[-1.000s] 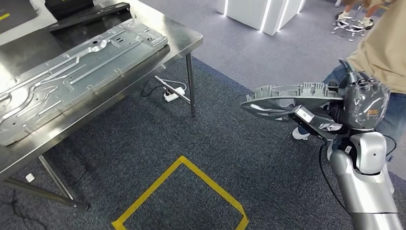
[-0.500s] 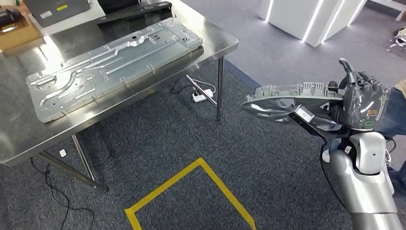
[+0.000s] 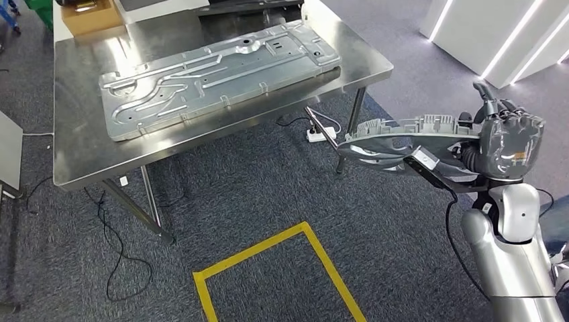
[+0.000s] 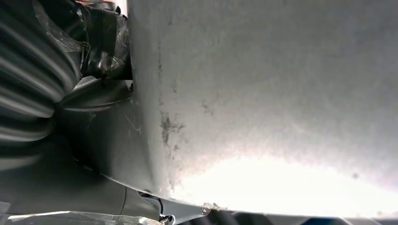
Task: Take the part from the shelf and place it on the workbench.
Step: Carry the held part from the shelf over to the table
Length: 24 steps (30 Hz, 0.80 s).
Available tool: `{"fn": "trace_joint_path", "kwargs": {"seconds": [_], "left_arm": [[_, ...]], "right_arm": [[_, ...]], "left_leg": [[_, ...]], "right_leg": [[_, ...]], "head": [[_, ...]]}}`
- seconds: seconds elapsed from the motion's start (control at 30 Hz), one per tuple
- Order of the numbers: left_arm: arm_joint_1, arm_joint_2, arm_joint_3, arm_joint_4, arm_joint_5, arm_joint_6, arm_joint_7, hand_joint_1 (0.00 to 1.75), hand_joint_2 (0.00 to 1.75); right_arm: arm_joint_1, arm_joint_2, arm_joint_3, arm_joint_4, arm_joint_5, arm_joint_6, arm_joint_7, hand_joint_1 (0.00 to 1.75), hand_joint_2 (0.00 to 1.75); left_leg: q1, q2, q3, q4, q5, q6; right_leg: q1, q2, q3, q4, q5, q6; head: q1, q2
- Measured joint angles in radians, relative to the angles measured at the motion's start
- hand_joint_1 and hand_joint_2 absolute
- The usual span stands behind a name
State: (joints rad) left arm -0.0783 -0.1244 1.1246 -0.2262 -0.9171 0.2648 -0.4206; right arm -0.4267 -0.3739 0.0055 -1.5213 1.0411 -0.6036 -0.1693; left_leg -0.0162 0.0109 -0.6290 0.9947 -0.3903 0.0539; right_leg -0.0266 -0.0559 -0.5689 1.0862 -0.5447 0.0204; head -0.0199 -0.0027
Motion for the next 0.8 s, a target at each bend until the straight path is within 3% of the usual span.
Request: {"fn": "trace_joint_path", "kwargs": {"seconds": [0.03, 0.1, 0.13, 0.17, 0.23, 0.3, 0.37, 0.43, 0.5, 0.57, 0.63, 0.67, 0.73, 0.8], "left_arm": [[-0.001, 0.0, 0.0, 0.0, 0.0, 0.0, 0.0, 0.0, 1.75], [-0.005, 0.0, 0.0, 0.0, 0.0, 0.0, 0.0, 0.0, 1.75], [-0.006, 0.0, 0.0, 0.0, 0.0, 0.0, 0.0, 0.0, 1.75], [-0.007, 0.0, 0.0, 0.0, 0.0, -0.001, 0.0, 0.0, 1.75], [-0.007, -0.001, 0.0, 0.0, 0.0, -0.001, 0.001, 0.0, 1.75], [-0.006, -0.001, 0.0, 0.0, 0.0, -0.002, 0.001, 0.0, 1.75], [-0.005, -0.001, 0.0, 0.0, 0.0, -0.001, 0.001, 0.0, 1.75], [-0.003, -0.001, 0.0, 0.0, -0.001, -0.001, 0.001, 0.0, 1.75], [0.0, 0.0, 0.0, 0.0, -0.004, -0.001, 0.001, 0.0, 1.75], [-0.002, 0.0, 0.0, 0.0, -0.006, -0.001, 0.002, 0.0, 1.75], [-0.004, -0.001, 0.0, 0.0, -0.007, -0.001, 0.002, 0.0, 1.75], [-0.004, -0.001, 0.0, 0.0, -0.007, -0.002, 0.002, 0.0, 1.75], [-0.002, -0.001, 0.0, 0.0, -0.008, -0.002, 0.002, 0.0, 1.75], [-0.002, -0.001, 0.0, 0.0, -0.008, -0.002, 0.002, 0.0, 1.75]], "right_arm": [[0.0, 0.0, 0.0, 0.0, 0.0, 0.0, 0.0, 1.75, 1.75], [0.002, -0.002, -0.001, 0.0, -0.001, 0.0, 0.0, 1.75, 1.75], [0.004, -0.002, -0.001, 0.001, -0.001, 0.0, 0.0, 1.75, 1.75], [0.007, -0.002, -0.001, 0.001, 0.0, 0.0, 0.0, 1.75, 1.75], [0.009, -0.001, -0.001, 0.001, 0.0, 0.0, 0.0, 1.75, 1.75], [0.009, -0.002, -0.001, 0.001, 0.0, 0.0, 0.0, 1.75, 1.75], [0.009, -0.003, -0.001, 0.001, 0.0, 0.0, 0.0, 1.75, 1.75], [0.007, -0.003, -0.001, 0.001, 0.0, 0.001, 0.0, 1.75, 1.75], [0.004, -0.002, -0.001, 0.001, 0.001, 0.002, 0.0, 1.75, 1.75], [0.002, -0.001, -0.001, 0.0, 0.001, 0.002, 0.0, 1.75, 1.75], [0.0, -0.001, -0.001, 0.0, 0.001, 0.002, 0.0, 1.75, 1.75], [0.0, -0.001, -0.001, 0.001, 0.001, 0.002, 0.0, 1.75, 1.75], [0.0, -0.001, -0.001, 0.001, 0.001, 0.002, 0.0, 1.75, 1.75], [-0.001, -0.001, -0.001, 0.0, 0.002, 0.003, 0.0, 1.75, 1.75]], "left_leg": [[0.0, -0.008, 0.003, -0.002, 0.0, 0.003], [-0.001, -0.029, 0.005, 0.0, -0.003, 0.008], [-0.001, -0.044, 0.006, 0.003, -0.005, 0.009], [-0.001, -0.059, 0.006, 0.007, -0.008, 0.008], [0.001, -0.089, 0.006, 0.023, -0.018, 0.002], [0.003, -0.117, -0.004, 0.045, -0.03, -0.008], [0.006, -0.143, -0.018, 0.057, -0.033, -0.02], [0.01, -0.161, -0.025, 0.058, -0.031, -0.031], [0.008, -0.121, -0.038, 0.086, -0.046, -0.041], [0.01, -0.052, -0.087, 0.183, -0.092, -0.049], [0.017, -0.025, -0.148, 0.293, -0.129, -0.053], [0.018, -0.021, -0.161, 0.312, -0.126, -0.053], [0.018, -0.013, -0.13, 0.246, -0.075, -0.048], [0.006, 0.031, -0.066, 0.122, -0.029, -0.037]], "right_leg": [[0.0, 0.025, -0.022, 0.043, -0.021, -0.001], [0.001, 0.049, -0.09, 0.16, -0.066, 0.0], [0.001, 0.053, -0.12, 0.203, -0.072, 0.002], [0.0, 0.054, -0.135, 0.215, -0.06, 0.004], [-0.007, 0.066, -0.111, 0.132, 0.013, 0.009], [-0.016, 0.112, -0.069, 0.03, 0.059, 0.013], [-0.016, 0.135, -0.057, 0.003, 0.056, 0.011], [-0.012, 0.111, -0.053, -0.003, 0.059, 0.001], [-0.011, 0.086, -0.043, -0.011, 0.06, -0.011], [-0.005, 0.058, -0.033, -0.017, 0.057, -0.022], [0.003, 0.027, -0.028, -0.017, 0.051, -0.029], [0.005, 0.013, -0.025, -0.017, 0.047, -0.03], [0.008, -0.014, -0.015, -0.017, 0.039, -0.029], [0.011, -0.039, -0.004, -0.018, 0.03, -0.025]], "head": [[0.0, 0.0], [0.0, 0.0], [0.0, 0.0], [0.0, 0.0], [0.0, 0.0], [0.0, 0.0], [0.001, 0.0], [0.001, 0.0], [-0.001, 0.0], [-0.002, 0.0], [-0.002, 0.0], [-0.003, 0.0], [-0.003, 0.0], [-0.002, 0.0]]}}
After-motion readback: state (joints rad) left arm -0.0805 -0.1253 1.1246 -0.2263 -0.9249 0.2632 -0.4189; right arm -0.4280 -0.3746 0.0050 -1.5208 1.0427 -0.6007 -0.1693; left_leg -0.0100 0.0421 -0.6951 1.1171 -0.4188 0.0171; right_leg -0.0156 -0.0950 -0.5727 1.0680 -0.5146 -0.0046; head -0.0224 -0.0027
